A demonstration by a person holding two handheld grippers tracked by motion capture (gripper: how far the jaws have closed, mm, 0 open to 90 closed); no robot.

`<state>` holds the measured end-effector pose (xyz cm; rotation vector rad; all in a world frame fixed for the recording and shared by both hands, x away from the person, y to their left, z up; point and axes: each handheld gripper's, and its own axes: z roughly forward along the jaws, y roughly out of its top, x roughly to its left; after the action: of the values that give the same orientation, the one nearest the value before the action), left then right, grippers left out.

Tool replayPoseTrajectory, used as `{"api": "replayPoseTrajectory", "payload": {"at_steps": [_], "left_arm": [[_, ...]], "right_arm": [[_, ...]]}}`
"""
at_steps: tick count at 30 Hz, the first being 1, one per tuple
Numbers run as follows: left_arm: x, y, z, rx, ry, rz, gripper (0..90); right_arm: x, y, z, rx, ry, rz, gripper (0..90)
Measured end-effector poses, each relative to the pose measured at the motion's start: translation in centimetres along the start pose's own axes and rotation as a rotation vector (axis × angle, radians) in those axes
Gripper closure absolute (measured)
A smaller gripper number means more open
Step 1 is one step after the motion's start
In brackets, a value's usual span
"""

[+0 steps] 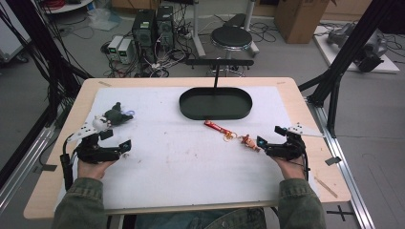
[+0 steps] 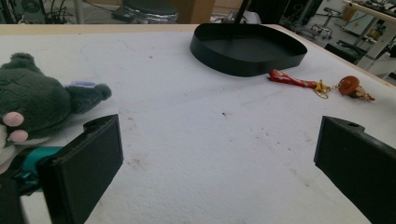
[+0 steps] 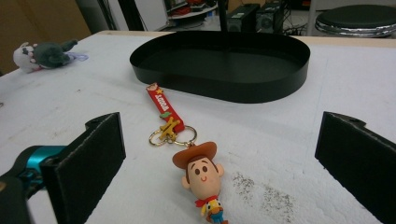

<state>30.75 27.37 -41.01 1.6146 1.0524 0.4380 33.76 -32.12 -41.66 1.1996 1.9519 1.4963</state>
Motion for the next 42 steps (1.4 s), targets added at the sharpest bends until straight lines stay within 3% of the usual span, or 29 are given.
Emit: {"api": "replayPoseTrajectory", "payload": {"at_steps": [19, 31, 35, 42], "left_arm": [[0.0, 0.0, 0.0, 0.013, 0.004, 0.008, 1.7], [-0.1, -0.1, 0.2, 0.020, -0.003, 0.013, 1.7], [-0.3, -0.1, 0.1, 0.041, -0.012, 0.038, 1.7], [-0.4, -0.2, 0.2, 0.049, -0.017, 0.044, 1.7]], "right_arm": [[0.0, 0.0, 0.1, 0.005, 0.005, 0.004, 0.5], [-0.1, 0.0, 0.8, 0.028, 0.015, -0.027, 0.5], [0.3, 0.7, 1.8, 0.066, 0.011, -0.057, 0.5], [0.9, 1.5, 2.7, 0.108, 0.023, -0.083, 0.5]]}}
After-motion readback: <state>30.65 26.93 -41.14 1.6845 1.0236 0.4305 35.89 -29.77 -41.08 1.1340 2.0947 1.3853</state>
